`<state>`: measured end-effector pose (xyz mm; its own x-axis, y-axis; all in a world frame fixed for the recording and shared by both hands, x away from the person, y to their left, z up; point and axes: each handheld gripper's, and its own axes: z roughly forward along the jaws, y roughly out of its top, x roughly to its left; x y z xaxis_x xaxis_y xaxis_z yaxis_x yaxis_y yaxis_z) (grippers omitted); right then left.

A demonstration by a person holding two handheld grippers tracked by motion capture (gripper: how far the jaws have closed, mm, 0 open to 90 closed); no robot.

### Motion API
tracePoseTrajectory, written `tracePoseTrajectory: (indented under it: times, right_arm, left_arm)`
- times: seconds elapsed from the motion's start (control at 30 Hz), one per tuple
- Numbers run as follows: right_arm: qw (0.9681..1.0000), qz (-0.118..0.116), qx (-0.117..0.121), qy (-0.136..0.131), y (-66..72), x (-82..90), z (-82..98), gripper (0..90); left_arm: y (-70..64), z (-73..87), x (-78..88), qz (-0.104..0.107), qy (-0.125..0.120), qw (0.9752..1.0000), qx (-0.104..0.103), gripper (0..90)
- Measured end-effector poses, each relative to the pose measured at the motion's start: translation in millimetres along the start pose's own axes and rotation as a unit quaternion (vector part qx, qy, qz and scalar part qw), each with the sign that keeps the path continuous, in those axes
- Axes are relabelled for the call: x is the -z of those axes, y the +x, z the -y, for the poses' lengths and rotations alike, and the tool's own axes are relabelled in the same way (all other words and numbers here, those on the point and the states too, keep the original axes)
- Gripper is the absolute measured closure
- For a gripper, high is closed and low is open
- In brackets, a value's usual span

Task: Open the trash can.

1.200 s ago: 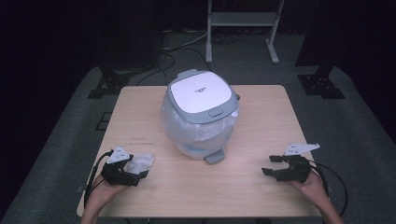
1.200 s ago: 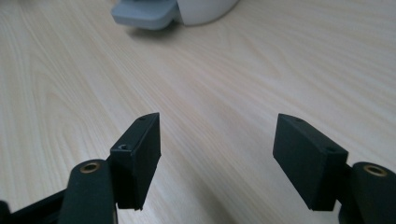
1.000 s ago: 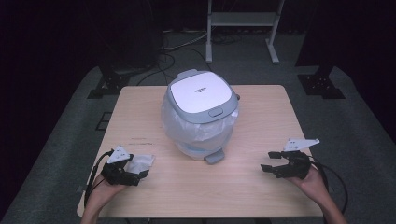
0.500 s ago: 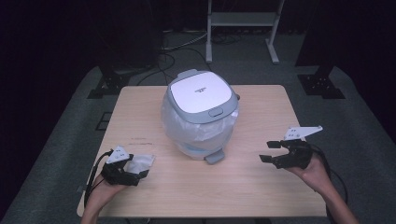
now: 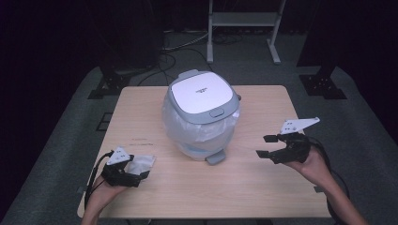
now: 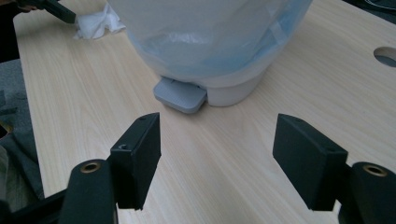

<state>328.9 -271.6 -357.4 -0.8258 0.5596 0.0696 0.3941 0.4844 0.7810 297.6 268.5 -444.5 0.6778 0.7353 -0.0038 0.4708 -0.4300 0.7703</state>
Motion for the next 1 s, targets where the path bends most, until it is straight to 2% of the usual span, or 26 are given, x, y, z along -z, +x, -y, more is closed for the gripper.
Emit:
tracePoseTrajectory:
  times: [0.3,0.43,0.6,0.73,0.87,1.0]
  right_arm:
    - [0.9998,-0.005,0.018,-0.003,4.5,4.5,-25.2,32.6]
    - [0.9995,-0.01,0.029,-0.009,9.2,9.4,-44.4,35.2]
    - [0.9991,-0.013,0.037,-0.014,12.1,13.2,-56.1,37.0]
    - [0.9985,-0.016,0.049,-0.017,16.6,17.7,-73.9,40.0]
    - [0.9982,-0.02,0.052,-0.019,18.8,20.5,-84.2,42.2]
    - [0.9976,-0.031,0.057,-0.022,22.3,22.4,-99.7,47.1]
  left_arm:
    - [0.9,1.3,0.4,-0.002,0.002,1.0,0.002,8.6]
    - [1.0,1.7,0.4,-0.004,0.005,1.0,0.001,8.6]
    - [1.6,2.0,1.2,-0.004,0.003,1.0,0.004,8.6]
    - [1.7,2.0,1.6,-0.005,0.003,1.0,0.005,8.7]
    - [1.7,2.0,1.8,-0.005,0.002,1.0,0.005,8.6]
    - [1.5,2.0,1.3,-0.005,0.001,1.0,0.005,8.6]
